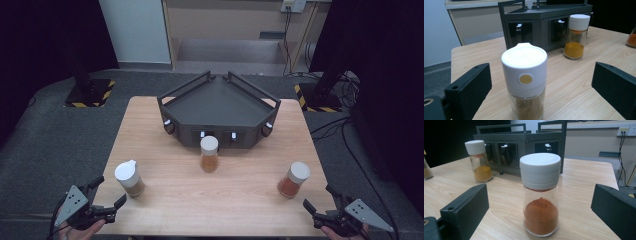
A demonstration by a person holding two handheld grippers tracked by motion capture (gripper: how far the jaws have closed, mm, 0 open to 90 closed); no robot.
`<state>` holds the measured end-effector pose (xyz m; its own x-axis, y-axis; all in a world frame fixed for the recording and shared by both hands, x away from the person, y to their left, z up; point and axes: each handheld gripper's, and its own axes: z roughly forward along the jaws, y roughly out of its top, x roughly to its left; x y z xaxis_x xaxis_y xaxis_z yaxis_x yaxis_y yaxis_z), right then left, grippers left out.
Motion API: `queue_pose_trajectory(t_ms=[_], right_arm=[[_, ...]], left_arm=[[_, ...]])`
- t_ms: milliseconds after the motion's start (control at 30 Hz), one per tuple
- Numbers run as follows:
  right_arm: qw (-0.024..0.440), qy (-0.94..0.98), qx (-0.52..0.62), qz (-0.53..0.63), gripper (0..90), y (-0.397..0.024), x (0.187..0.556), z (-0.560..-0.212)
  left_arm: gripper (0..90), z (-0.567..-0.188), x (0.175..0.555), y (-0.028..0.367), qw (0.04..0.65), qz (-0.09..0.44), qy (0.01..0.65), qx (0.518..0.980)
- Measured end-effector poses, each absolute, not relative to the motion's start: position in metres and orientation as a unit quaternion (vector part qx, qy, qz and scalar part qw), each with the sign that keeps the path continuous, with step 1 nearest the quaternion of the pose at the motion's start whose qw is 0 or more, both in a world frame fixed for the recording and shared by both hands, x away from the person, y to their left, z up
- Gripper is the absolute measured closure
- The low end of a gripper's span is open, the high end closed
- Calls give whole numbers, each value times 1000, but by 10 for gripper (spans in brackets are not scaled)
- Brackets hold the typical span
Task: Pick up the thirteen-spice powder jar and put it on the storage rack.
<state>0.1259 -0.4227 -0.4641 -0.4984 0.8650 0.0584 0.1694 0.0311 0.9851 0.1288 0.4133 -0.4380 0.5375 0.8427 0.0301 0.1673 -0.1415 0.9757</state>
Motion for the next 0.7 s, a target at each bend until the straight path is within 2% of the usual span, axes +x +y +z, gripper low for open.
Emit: queue_pose_trajectory(t_ms=[700], right_arm=[[302, 654, 391, 572, 23, -423, 128, -464]], left_arm=[[14, -438, 128, 416, 546, 306, 374, 684]])
